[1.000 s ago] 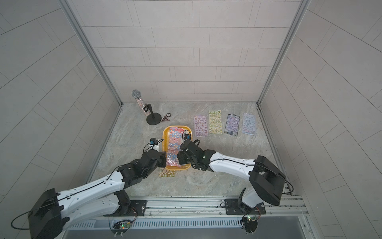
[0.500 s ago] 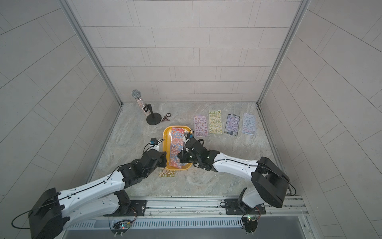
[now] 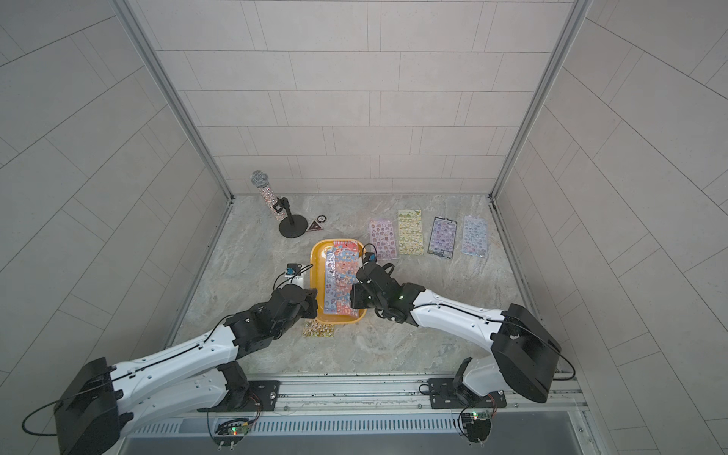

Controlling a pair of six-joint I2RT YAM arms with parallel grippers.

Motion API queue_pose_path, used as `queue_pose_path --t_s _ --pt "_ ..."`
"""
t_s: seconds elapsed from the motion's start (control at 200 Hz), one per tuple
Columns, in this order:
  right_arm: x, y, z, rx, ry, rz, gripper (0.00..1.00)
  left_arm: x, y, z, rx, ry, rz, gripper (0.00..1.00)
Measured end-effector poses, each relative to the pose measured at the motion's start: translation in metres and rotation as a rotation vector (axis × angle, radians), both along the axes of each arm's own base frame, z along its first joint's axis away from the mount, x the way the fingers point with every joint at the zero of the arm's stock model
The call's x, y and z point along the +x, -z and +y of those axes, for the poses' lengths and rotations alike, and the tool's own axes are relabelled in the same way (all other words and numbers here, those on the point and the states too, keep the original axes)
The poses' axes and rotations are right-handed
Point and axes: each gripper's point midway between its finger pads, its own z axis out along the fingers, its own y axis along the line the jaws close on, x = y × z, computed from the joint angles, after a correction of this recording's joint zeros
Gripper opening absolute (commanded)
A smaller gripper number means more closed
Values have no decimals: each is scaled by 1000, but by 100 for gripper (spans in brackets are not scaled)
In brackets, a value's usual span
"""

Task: Take the stickers out of the storage box
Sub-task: Pick up the sticker from the storage box.

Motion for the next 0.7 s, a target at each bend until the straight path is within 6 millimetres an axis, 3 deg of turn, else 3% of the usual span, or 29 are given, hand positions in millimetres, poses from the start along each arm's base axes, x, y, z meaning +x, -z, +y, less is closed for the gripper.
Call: queue_pose_path --t_s 0.15,0.37,0.7 --pt "5 1 -15 -30 32 -3 18 0 -4 0 -10 -2 -11 0" --pt "6 1 -23 -32 40 0 10 0 -5 1 -13 -2 -14 0" --pt "5 -17 -48 50 46 -16 2 3 -11 9 -8 -43 -44 0"
